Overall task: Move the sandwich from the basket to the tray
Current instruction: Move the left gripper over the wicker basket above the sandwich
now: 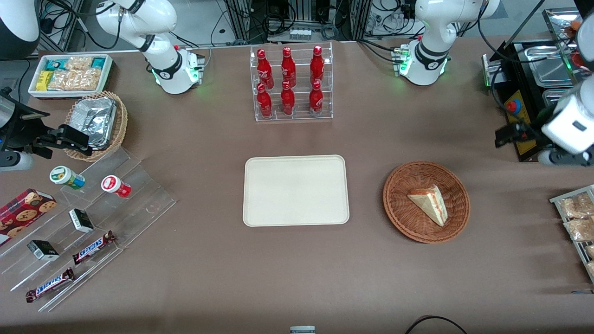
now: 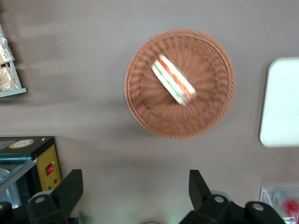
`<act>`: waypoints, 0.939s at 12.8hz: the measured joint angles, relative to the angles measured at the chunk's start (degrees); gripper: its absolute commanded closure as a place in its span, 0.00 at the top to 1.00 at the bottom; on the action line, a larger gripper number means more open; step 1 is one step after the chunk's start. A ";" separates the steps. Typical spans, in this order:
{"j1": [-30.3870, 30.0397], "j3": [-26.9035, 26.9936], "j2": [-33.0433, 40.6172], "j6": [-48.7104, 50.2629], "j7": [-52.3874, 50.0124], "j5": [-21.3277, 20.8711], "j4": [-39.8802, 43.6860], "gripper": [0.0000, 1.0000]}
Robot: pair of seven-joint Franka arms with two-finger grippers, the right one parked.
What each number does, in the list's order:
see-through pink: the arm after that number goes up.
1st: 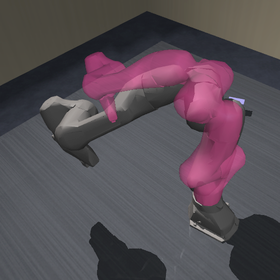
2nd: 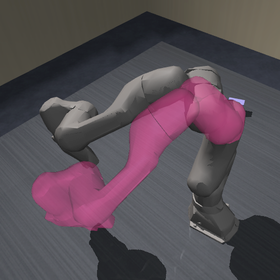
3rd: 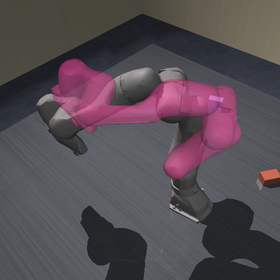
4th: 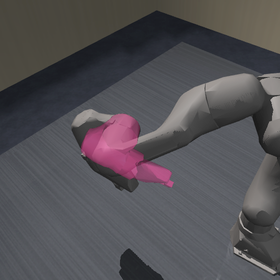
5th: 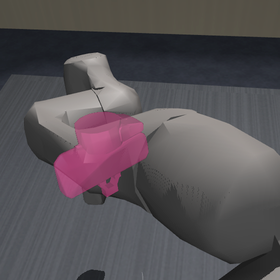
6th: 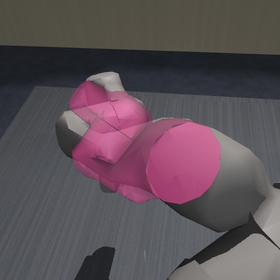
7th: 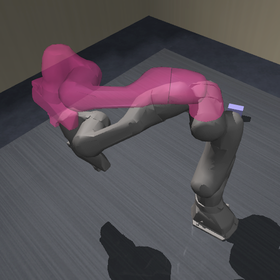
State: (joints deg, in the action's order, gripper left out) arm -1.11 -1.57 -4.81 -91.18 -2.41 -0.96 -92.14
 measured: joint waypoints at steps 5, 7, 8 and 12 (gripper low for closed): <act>0.36 -0.53 -1.61 -14.25 -21.11 0.00 -9.54 1.00; 0.47 -0.66 -2.10 -18.90 -30.23 0.00 -12.85 1.00; 0.63 -0.74 -2.64 -20.58 -33.54 0.00 -14.03 1.00; 1.26 -1.10 -3.80 -29.40 -41.57 0.07 -19.53 1.00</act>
State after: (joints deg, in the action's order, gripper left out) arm 0.15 -2.67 -8.60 -120.59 -43.98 -0.89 -111.67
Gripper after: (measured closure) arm 0.000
